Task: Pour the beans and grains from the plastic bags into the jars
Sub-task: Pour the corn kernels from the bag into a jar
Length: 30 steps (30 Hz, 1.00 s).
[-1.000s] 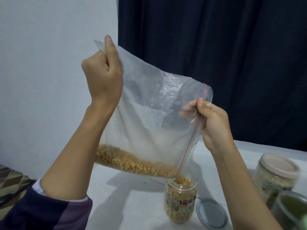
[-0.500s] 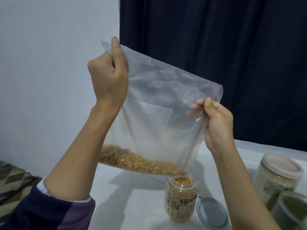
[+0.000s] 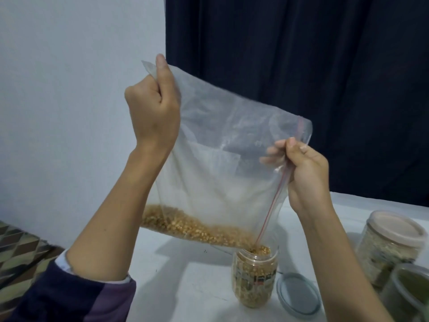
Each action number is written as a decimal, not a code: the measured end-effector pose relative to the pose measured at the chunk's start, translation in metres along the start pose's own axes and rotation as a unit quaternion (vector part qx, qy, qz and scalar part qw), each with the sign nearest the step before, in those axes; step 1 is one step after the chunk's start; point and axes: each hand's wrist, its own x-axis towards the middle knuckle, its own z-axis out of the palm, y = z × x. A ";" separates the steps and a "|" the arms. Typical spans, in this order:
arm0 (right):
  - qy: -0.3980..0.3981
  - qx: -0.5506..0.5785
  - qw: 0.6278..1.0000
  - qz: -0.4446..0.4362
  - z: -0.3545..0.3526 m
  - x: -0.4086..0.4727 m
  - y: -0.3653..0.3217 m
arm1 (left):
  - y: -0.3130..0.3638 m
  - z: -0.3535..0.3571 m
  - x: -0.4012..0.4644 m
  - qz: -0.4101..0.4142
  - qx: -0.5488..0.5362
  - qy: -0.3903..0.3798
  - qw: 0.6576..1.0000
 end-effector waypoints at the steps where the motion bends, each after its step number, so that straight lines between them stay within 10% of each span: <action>1: 0.005 0.004 1.000 -0.006 0.001 0.000 0.000 | 0.000 -0.001 0.002 -0.001 0.002 0.000 1.000; 9: -0.015 -0.008 1.000 -0.015 0.007 0.000 0.001 | -0.002 -0.008 0.012 -0.051 0.029 -0.017 0.998; 16: 0.010 0.007 1.000 0.013 0.006 0.000 0.010 | -0.013 -0.023 0.012 -0.203 0.091 -0.234 0.946; 21: 0.019 0.031 0.999 0.035 0.005 0.004 0.011 | -0.006 -0.040 0.012 -0.223 -0.011 -0.360 0.906; 30: 0.011 0.046 0.997 0.062 0.010 0.001 0.009 | -0.018 -0.061 0.006 -0.171 0.137 -0.431 0.875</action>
